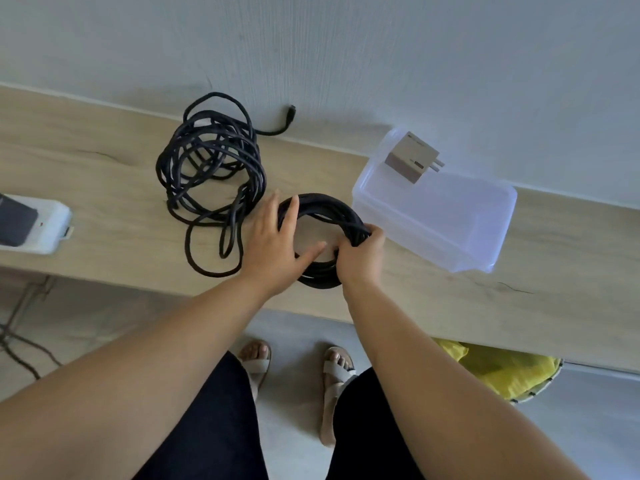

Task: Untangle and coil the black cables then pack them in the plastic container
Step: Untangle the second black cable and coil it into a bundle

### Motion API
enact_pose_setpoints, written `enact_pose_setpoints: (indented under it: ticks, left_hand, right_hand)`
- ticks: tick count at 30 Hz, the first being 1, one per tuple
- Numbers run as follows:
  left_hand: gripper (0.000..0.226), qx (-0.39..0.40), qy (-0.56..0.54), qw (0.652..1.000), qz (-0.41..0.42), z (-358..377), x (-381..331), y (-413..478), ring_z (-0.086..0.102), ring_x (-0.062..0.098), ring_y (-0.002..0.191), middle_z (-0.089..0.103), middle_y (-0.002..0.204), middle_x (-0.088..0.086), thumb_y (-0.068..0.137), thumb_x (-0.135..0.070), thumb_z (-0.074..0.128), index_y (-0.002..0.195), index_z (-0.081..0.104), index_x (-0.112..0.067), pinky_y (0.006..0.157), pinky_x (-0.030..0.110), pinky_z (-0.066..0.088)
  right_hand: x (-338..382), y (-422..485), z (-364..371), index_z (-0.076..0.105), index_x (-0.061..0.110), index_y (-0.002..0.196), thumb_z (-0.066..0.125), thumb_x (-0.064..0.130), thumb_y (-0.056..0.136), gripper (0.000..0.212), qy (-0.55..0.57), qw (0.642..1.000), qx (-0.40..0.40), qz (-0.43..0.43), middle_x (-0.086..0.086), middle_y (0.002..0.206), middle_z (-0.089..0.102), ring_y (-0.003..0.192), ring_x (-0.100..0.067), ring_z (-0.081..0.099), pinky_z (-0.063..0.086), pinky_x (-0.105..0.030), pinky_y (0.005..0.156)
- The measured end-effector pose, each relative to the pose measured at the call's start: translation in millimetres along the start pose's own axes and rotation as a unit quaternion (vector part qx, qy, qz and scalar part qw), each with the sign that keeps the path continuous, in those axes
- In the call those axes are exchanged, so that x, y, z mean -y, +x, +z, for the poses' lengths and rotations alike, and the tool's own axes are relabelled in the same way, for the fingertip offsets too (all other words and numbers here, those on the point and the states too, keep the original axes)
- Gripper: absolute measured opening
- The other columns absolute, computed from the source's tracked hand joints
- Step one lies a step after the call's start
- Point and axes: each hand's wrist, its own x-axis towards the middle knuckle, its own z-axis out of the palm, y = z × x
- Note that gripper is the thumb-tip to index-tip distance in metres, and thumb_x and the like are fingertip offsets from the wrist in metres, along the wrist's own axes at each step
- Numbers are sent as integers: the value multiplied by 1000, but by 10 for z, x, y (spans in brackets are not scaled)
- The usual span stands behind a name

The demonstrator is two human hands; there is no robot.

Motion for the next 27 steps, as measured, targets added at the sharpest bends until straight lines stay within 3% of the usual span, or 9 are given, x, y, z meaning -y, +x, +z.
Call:
enact_pose_setpoints:
  ticks: [4,11,14,16,19,21,23,25,27]
  left_hand:
    - [98,63,69,996,-2,47,9,25,-14,27,145,-23,156,14,85,-69,41,151,-9,-17,118,39,-4]
    - [88,51,148,987,33,61,-93,78,-16,23,145,-20,157,11,93,-58,32,150,-7,-4,118,38,-8]
    - [85,87,154,984,21,56,-77,111,-20,20,145,-22,157,9,94,-58,27,149,-11,-5,118,36,-9]
    - [80,118,131,984,22,21,-48,137,-23,18,143,-26,155,8,96,-57,20,148,-14,-6,117,34,-12]
    - [66,152,10,988,29,-143,-47,143,-18,16,144,-18,158,7,101,-46,18,151,-4,-10,115,31,-10]
    - [53,77,-88,991,67,-321,-31,104,9,17,147,14,159,8,102,-33,33,149,25,-9,116,28,6]
    - [38,-117,-91,982,117,-500,29,65,45,26,130,53,136,11,96,-23,46,130,56,-7,109,29,29]
    - [39,-258,-62,963,56,-639,163,127,52,29,117,60,121,12,89,-28,53,120,61,-6,100,23,31]
    - [61,-220,-86,968,-85,-715,287,233,44,28,124,51,131,12,84,-43,63,130,50,-7,102,27,31]
  right_hand:
    - [-68,27,-28,40,18,128,55,30,91,41,-165,985,-35,-39,-5,118,54,121,-26,42,39,-44,102]
    - [-232,-135,-159,21,9,148,55,30,94,68,-246,951,-28,-183,-10,151,24,138,-25,19,17,-35,114]
    - [-302,-260,-194,24,7,148,45,37,96,64,-325,894,8,-309,-12,157,13,145,-26,8,12,-36,118]
    - [-330,-238,-198,18,10,150,34,45,98,65,-428,846,86,-305,-7,159,-8,146,-21,-11,4,-33,118]
    - [-307,-167,-234,17,16,150,25,51,98,63,-487,821,137,-263,-3,157,-22,144,-17,-22,11,-36,118]
    - [-247,-156,-276,19,22,150,24,53,97,62,-511,809,153,-245,-2,157,-23,143,-16,-22,15,-39,117]
    - [-202,-145,-294,19,25,150,23,54,97,60,-524,803,170,-228,0,156,-24,143,-16,-23,14,-40,117]
    - [-183,-150,-299,20,27,149,23,54,98,58,-527,801,177,-223,-1,156,-25,143,-17,-24,15,-41,117]
    - [-189,-166,-282,21,27,149,23,53,98,58,-526,801,178,-225,-2,156,-26,143,-18,-24,15,-42,118]
